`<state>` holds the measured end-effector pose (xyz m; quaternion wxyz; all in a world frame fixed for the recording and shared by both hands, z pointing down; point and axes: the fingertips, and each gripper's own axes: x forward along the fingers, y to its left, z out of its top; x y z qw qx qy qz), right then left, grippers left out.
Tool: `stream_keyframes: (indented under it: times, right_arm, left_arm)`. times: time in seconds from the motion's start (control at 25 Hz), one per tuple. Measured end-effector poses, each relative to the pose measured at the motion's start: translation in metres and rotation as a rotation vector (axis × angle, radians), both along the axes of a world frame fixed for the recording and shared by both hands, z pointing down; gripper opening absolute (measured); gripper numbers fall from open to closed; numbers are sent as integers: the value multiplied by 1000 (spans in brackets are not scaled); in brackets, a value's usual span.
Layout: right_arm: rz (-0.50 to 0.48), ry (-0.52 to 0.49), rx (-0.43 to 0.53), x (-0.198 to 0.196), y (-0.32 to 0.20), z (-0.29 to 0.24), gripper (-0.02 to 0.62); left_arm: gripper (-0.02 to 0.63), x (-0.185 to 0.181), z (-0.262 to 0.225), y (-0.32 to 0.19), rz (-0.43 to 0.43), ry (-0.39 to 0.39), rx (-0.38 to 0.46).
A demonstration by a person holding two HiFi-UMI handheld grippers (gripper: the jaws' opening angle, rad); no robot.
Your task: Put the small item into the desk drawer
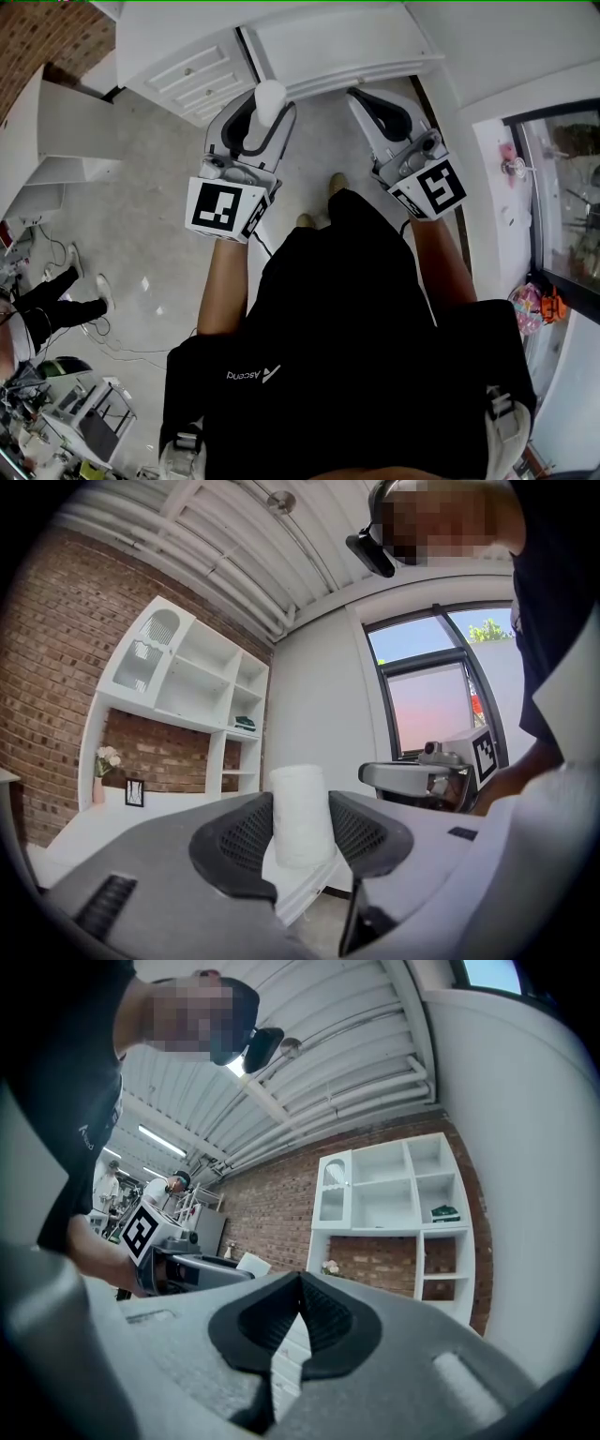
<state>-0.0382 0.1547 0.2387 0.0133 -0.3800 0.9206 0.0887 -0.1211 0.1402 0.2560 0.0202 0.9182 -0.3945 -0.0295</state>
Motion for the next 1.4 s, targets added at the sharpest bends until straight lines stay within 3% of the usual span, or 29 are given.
stream_keyframes:
  times: [0.32,0.88,1.4]
  right_arm:
    - [-29,-8,-2,-1,-53,9,0]
    - [-119,12,-24,21,-192,33,0]
    - [-204,28,-109,55,-295,71,0]
  left_arm:
    - [179,-1,17,-50,-11,-29,-10]
    - [179,22,70,-185,-69,-141,-121]
    - [179,55,146,-285,-124,-283,-298]
